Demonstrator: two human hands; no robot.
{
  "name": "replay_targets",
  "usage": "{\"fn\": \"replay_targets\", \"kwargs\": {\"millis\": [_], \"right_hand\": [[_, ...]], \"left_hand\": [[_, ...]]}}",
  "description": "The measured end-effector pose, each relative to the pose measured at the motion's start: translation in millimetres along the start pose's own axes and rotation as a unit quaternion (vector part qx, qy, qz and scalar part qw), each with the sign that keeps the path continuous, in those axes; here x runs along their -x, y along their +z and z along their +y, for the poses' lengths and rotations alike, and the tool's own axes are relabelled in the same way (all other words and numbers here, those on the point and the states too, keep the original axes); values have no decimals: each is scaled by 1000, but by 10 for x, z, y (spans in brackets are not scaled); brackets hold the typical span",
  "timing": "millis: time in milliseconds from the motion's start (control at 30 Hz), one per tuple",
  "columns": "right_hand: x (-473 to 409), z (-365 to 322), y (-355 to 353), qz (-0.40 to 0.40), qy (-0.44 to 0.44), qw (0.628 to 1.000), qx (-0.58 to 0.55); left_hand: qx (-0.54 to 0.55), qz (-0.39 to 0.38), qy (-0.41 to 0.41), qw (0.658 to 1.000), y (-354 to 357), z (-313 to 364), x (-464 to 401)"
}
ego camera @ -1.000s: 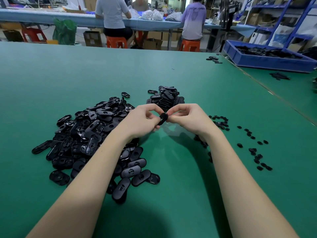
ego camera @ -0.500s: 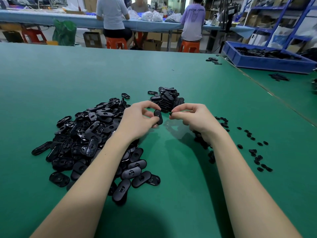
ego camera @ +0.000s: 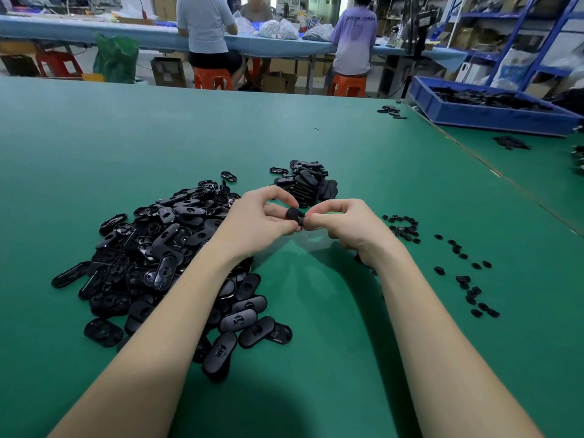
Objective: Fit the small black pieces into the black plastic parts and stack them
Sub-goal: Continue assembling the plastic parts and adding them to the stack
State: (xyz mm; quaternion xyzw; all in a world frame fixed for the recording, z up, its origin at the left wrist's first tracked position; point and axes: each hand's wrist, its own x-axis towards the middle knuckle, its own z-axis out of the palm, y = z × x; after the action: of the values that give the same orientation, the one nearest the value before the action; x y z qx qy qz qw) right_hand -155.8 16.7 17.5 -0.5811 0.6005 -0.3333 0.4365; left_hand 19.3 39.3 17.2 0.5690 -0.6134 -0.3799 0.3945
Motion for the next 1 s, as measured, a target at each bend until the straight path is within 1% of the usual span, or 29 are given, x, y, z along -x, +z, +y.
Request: {"fn": "replay_targets", "kwargs": {"millis": [400, 600, 700, 833, 933, 1000], "right_hand": [[-45, 16, 38, -2, -37, 999, -13], [-54, -1, 214, 28, -55, 998, 7], [-73, 4, 286, 42, -72, 996, 44], [-71, 30, 315, 30, -85, 995, 42], [-67, 42, 296, 34, -110, 991, 63], [-75, 49, 269, 34, -118, 990, 67]], "left_hand": [[-9, 9, -6, 1000, -38, 1, -16], [-32, -5, -11, 999, -168, -55, -48], [-22, -12, -24, 999, -242, -78, -52], [5, -4, -41, 999, -270, -99, -62], [-54, 16, -19, 998, -205, -114, -74], [-75, 20, -13, 997, -179, -111, -62]]}}
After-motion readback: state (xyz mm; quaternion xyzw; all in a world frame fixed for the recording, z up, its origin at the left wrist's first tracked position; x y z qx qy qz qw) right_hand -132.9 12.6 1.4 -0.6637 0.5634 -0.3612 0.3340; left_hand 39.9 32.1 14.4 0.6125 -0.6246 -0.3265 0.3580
